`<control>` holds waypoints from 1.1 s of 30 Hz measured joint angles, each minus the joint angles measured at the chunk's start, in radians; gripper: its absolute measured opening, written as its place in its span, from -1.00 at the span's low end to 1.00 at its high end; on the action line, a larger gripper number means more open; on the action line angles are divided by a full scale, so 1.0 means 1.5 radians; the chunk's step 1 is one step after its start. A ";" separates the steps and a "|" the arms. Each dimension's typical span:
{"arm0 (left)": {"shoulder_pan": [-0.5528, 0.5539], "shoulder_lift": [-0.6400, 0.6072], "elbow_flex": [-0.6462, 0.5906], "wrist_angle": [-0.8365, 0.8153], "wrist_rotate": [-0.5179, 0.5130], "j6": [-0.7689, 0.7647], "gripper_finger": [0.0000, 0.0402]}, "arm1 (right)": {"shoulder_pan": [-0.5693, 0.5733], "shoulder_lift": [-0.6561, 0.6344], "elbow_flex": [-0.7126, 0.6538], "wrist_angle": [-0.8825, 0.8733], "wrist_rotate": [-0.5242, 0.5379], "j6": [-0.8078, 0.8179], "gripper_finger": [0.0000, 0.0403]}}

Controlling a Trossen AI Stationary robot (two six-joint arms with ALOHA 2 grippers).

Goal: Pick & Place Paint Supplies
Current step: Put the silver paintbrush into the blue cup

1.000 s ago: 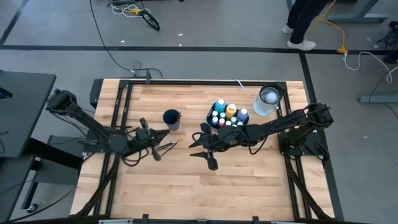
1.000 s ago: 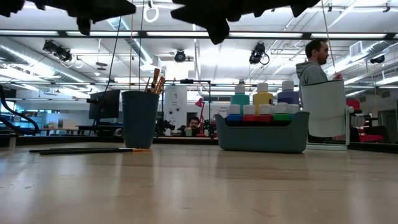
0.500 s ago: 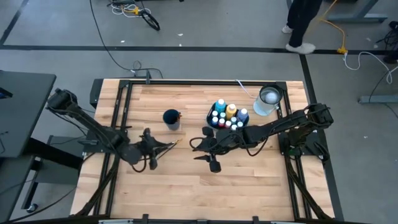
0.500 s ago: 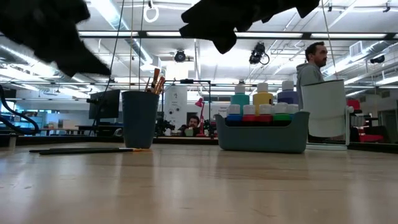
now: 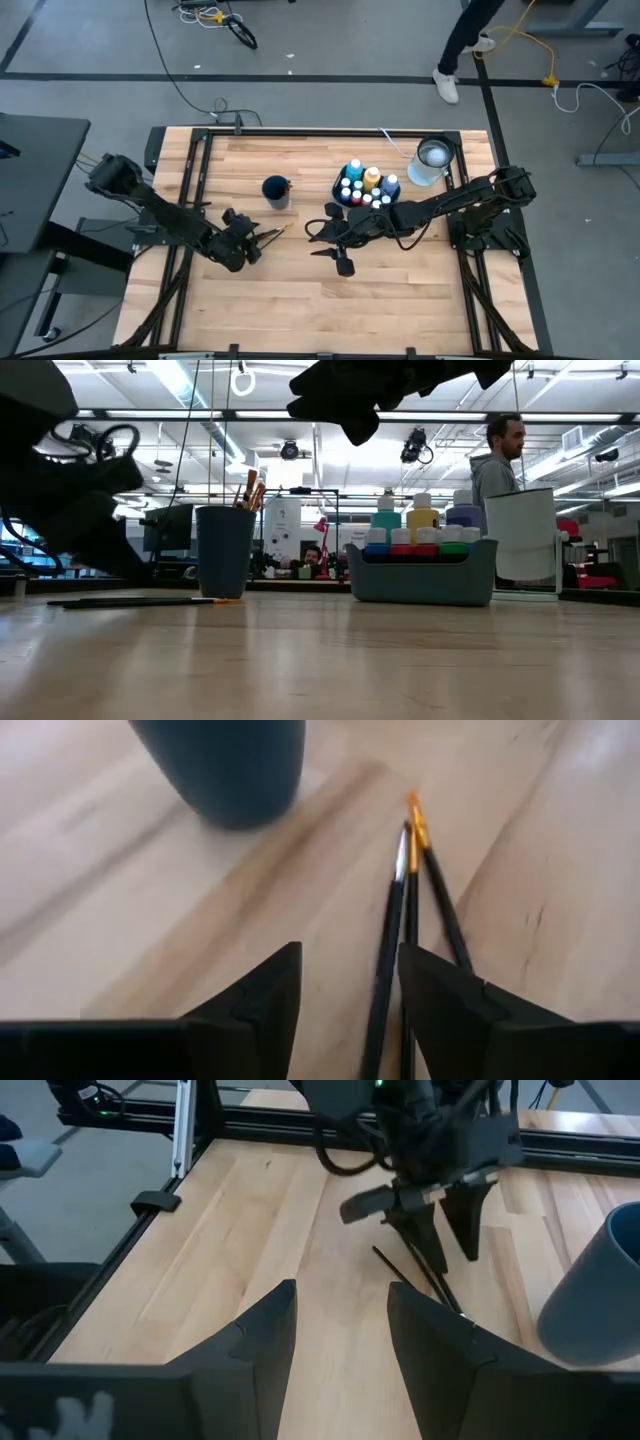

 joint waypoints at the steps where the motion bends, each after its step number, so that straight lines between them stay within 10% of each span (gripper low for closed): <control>1: 0.001 0.015 0.000 0.010 0.009 -0.003 -0.13 | 0.000 0.000 0.000 0.000 0.000 0.000 -0.20; 33: 0.001 0.090 0.002 0.080 0.027 -0.072 -0.96 | 0.000 0.000 0.000 0.000 -0.001 -0.001 -0.20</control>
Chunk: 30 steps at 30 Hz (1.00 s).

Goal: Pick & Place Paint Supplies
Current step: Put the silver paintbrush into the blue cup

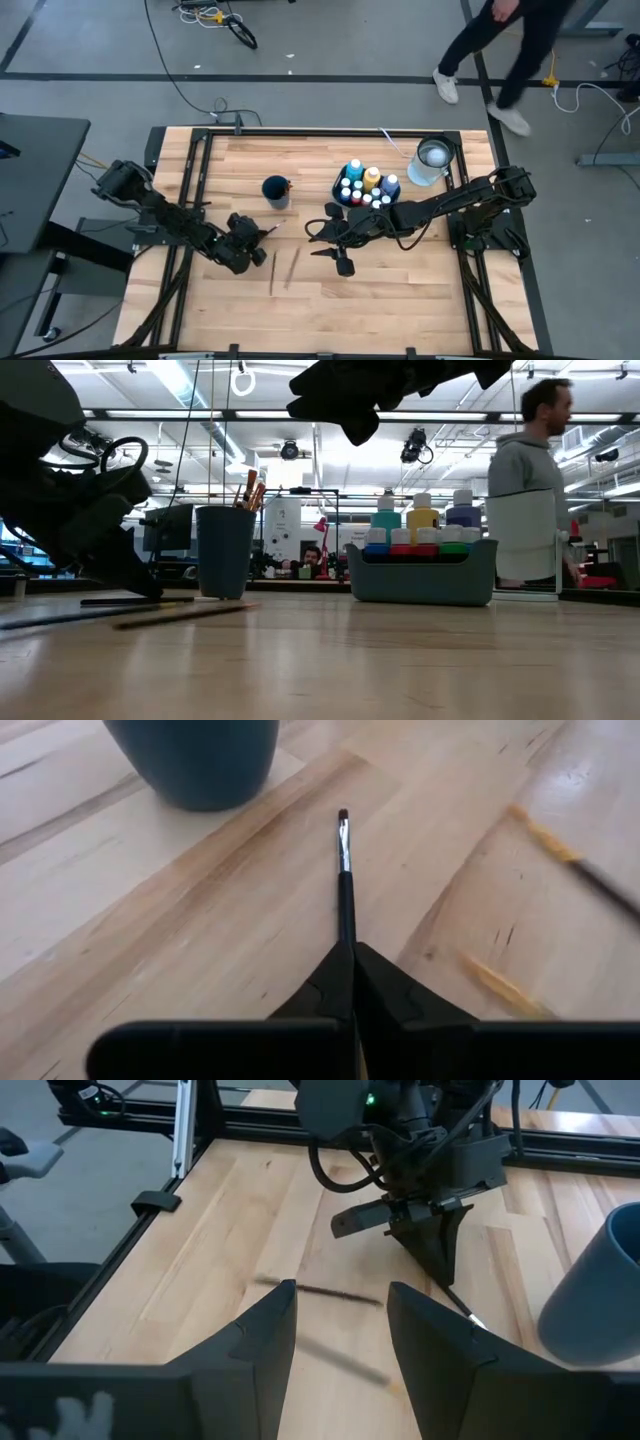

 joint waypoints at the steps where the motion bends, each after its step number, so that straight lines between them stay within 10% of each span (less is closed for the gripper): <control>1: 0.000 0.000 0.000 0.001 -0.001 0.000 -0.96 | 0.000 0.000 0.000 0.000 -0.001 0.000 -0.20; 19: -0.001 0.003 -0.003 0.098 -0.056 0.103 -0.38 | 0.027 0.032 0.000 -0.061 -0.044 -0.040 -0.23; 30: -0.001 0.072 0.000 0.100 -0.082 0.054 -0.32 | 0.113 0.044 0.000 -0.520 -0.154 -0.019 -0.33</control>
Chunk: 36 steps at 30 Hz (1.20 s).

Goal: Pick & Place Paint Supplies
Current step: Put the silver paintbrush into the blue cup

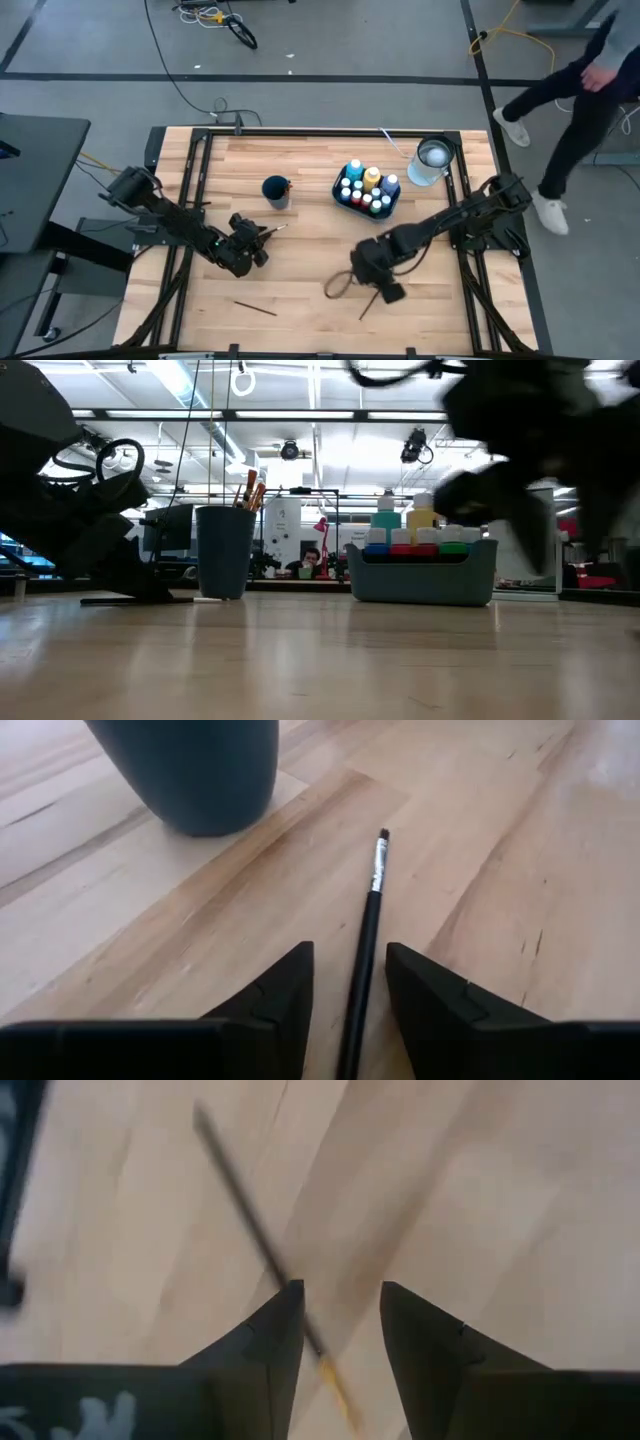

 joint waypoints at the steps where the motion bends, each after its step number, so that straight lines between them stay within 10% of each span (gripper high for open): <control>1: 0.000 0.003 0.000 0.002 -0.003 -0.002 -0.32 | 0.013 0.002 0.000 -0.031 0.000 -0.003 -0.33; 36: 0.021 0.002 0.001 0.014 0.015 0.013 -0.31 | 0.328 0.021 -0.051 -0.004 0.112 0.192 -0.25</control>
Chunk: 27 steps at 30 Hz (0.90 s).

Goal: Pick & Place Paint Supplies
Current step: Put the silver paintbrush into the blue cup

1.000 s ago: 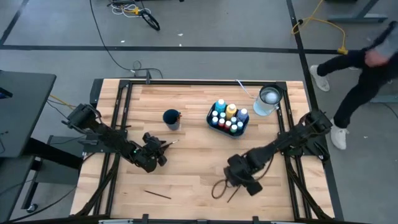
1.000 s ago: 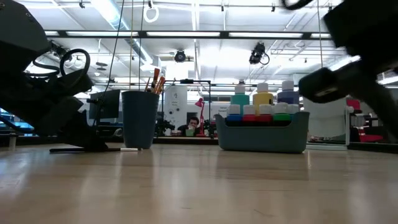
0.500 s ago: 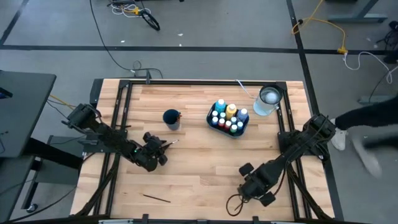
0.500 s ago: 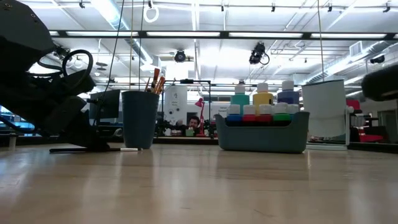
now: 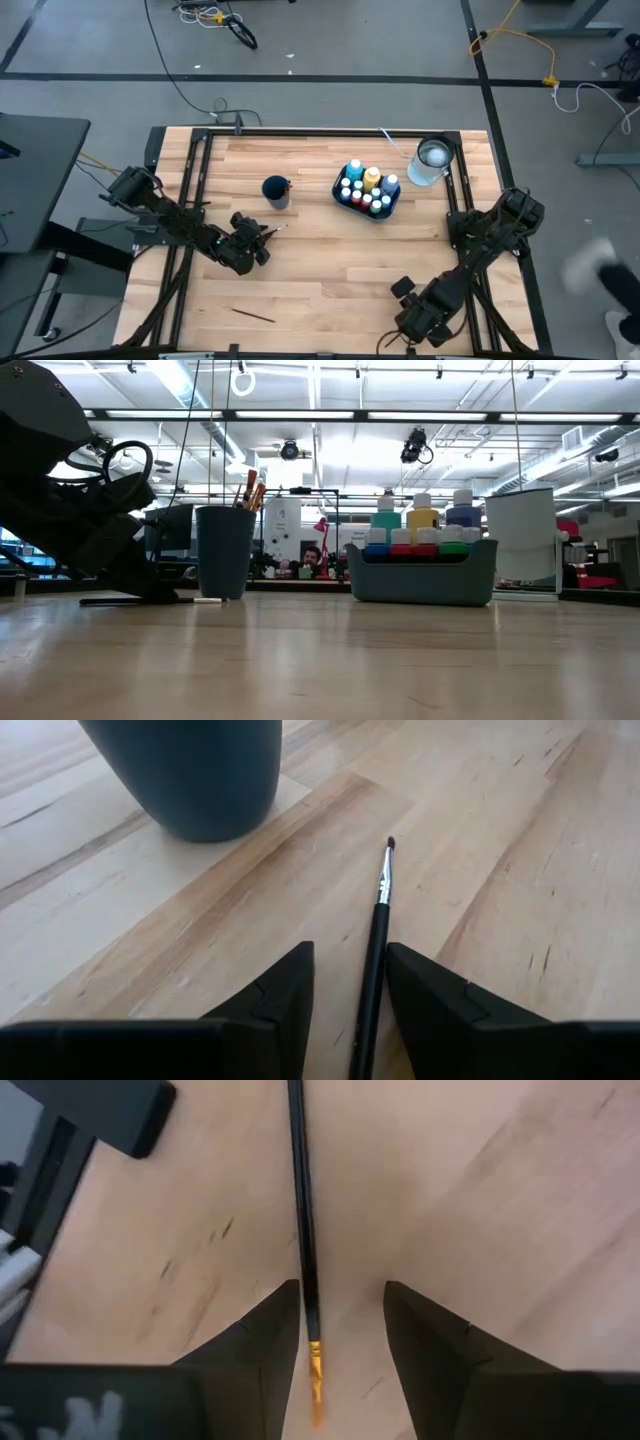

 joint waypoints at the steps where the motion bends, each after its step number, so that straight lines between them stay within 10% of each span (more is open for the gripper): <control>1: 0.000 0.000 0.000 0.000 0.000 0.002 -0.31 | 0.003 0.000 0.000 -0.002 0.008 0.000 -0.25; 13: 0.002 0.001 0.000 0.008 -0.002 0.038 -0.31 | 0.023 0.000 0.000 0.000 0.020 -0.003 -0.28; 27: 0.002 0.001 -0.001 0.015 -0.006 0.046 -0.31 | 0.066 -0.003 -0.032 -0.015 0.137 0.009 -0.90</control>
